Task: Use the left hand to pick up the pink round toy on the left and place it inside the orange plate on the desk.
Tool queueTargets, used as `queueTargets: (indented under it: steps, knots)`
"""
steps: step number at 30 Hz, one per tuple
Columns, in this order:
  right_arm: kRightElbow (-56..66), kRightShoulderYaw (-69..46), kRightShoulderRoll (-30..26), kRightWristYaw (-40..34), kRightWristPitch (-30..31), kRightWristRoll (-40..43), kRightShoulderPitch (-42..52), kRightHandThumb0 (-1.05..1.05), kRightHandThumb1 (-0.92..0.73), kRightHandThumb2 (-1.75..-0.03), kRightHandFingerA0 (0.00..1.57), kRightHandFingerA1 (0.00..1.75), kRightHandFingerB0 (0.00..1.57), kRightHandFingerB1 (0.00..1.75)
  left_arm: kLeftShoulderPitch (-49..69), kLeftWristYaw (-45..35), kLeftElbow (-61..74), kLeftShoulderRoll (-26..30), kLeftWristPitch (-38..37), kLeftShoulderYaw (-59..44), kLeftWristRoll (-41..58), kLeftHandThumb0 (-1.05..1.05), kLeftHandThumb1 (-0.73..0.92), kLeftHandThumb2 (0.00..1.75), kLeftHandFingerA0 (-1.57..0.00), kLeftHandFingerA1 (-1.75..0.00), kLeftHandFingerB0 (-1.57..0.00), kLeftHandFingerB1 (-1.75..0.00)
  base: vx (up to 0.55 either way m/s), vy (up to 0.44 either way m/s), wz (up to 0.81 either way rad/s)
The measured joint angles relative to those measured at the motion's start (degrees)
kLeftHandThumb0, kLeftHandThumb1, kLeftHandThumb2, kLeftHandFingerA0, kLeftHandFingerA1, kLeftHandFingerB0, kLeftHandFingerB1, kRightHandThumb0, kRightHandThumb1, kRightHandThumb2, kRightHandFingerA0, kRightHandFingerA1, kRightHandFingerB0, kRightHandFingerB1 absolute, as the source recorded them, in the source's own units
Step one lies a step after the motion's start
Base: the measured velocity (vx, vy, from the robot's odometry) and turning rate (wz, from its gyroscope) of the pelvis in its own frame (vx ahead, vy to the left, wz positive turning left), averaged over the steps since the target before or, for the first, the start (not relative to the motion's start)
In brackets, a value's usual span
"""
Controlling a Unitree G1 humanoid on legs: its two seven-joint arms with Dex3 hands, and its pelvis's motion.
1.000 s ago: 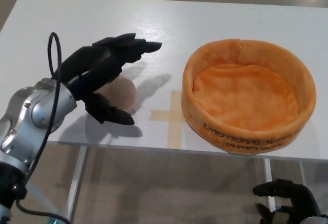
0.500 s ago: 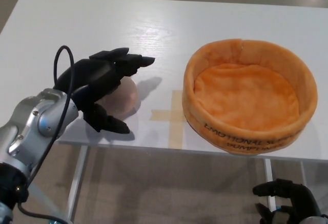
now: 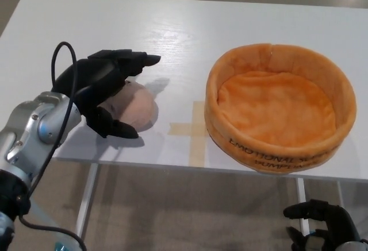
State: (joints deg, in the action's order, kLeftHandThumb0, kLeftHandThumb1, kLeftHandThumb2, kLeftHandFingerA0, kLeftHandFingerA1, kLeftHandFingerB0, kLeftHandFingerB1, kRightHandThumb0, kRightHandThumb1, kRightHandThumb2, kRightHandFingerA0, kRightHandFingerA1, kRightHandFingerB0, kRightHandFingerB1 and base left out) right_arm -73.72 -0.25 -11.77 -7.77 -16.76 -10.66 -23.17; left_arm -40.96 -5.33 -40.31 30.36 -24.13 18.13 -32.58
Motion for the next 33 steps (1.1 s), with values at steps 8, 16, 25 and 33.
queueTargets:
  steps: [8, 16, 25, 33]
  knots:
    - [0.0, 0.0, 0.0, 0.0, 0.0, 0.0, 0.0, -0.30, -0.42, -0.84, 0.90, 0.98, 0.71, 0.84, 0.0, 0.0, -0.3, -0.1, -0.3, 0.0, 0.0, -0.36, 0.43, 0.55, -0.06, -0.23, -0.15, -0.31, 0.00, 0.000, 0.00]
    - [0.0, 0.0, 0.0, 0.0, 0.0, 0.0, 0.0, -0.29, -0.42, -0.84, 0.91, 0.99, 0.71, 0.83, 0.0, 0.0, -0.9, -0.2, -1.1, 0.0, 0.0, -0.24, 0.35, 0.87, 0.00, -0.49, 0.00, -0.46, 0.00, 0.000, 0.00]
    - [0.0, -0.1, 0.0, 0.0, 0.0, 0.0, 0.0, -0.30, -0.42, -0.84, 0.91, 0.99, 0.72, 0.84, 0.0, -1.0, -2.8, -0.4, -1.8, -0.5, 1.4, -0.32, 0.49, 0.55, -0.47, -0.37, -0.30, -0.32, 0.00, 0.000, 0.00]
    - [0.0, -0.1, 0.0, 0.1, 0.0, 0.0, -0.1, -0.30, -0.41, -0.84, 0.91, 0.99, 0.72, 0.84, -1.5, -3.8, -5.2, -0.7, -2.4, -0.7, 3.0, -0.26, 0.64, 0.59, -0.59, -0.41, -0.49, -0.35, 0.00, 0.000, 0.00]
